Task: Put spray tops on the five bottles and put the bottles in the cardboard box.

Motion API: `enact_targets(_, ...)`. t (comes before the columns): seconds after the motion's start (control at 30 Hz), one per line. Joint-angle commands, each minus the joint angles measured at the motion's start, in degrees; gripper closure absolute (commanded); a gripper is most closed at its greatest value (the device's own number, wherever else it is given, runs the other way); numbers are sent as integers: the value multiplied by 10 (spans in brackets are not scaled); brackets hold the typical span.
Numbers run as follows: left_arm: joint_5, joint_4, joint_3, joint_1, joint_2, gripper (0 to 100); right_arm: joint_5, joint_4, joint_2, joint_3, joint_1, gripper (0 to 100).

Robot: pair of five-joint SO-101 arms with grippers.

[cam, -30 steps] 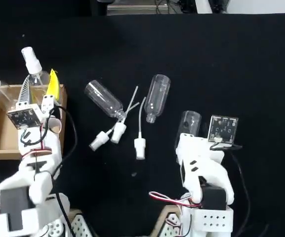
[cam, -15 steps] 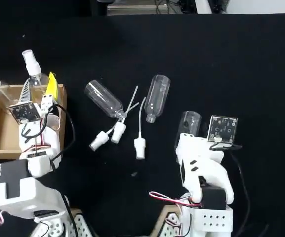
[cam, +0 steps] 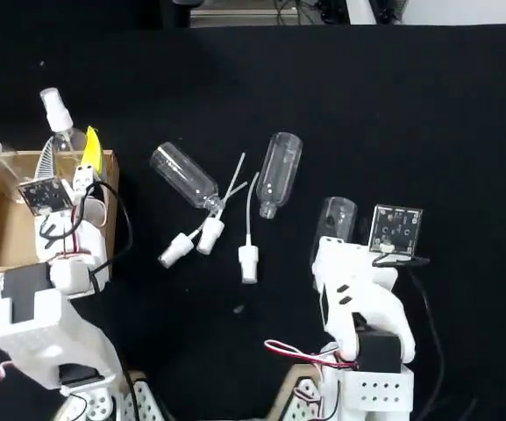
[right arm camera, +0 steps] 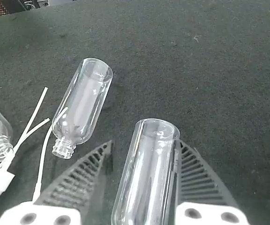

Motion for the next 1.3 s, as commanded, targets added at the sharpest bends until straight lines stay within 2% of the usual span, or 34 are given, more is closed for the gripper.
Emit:
enact_targets(0.0,3,-77,-31,0,31,967,2,2,-55,-3,-2,828)
enact_targets(0.4,3,-190,-58,0,168,967,2,2,-55,-4,-2,828)
enact_targets(0.83,2,-189,-56,0,187,966,2,2,-55,-4,-2,828)
enact_targets(1.0,-52,-189,-51,6,190,966,2,2,-55,-4,-2,828)
enact_targets(1.1,-56,-189,-52,9,189,966,2,2,-55,-4,-2,828)
enact_targets(1.17,-56,-189,-54,9,189,945,2,2,-55,-4,-2,828)
enact_targets(1.27,-54,-189,-52,9,189,855,2,2,-55,-4,-2,828)
